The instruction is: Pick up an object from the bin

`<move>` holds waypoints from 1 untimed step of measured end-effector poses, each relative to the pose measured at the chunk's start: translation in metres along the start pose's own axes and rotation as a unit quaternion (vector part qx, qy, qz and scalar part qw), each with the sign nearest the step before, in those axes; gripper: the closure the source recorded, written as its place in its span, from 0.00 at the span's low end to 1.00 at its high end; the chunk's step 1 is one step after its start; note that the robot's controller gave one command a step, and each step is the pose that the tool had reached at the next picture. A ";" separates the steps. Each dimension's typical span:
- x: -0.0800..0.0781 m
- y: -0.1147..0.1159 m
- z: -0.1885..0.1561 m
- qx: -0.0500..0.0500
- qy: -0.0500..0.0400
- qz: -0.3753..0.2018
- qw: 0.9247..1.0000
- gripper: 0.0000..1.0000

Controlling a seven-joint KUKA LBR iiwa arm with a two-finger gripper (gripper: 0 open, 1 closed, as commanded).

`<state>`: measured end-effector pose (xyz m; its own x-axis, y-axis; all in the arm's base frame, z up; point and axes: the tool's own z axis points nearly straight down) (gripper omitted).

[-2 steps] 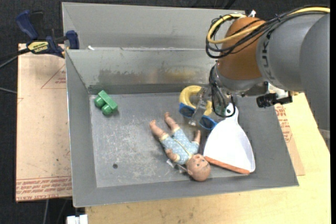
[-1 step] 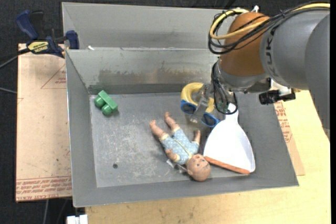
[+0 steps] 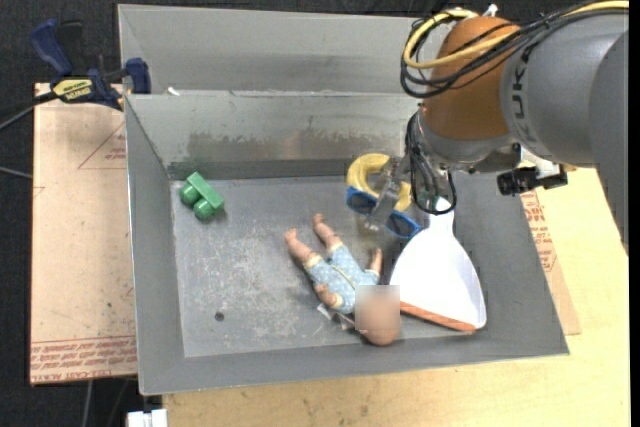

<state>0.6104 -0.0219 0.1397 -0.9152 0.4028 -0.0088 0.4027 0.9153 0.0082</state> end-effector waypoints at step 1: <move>-0.001 0.000 -0.009 -0.001 -0.001 0.000 1.000 1.00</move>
Offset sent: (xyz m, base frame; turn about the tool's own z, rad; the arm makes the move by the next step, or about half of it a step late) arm -0.0001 0.0001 0.0008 0.0000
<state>0.6109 -0.0219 0.1492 -0.9154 0.4024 -0.0109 0.4024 0.9154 0.0094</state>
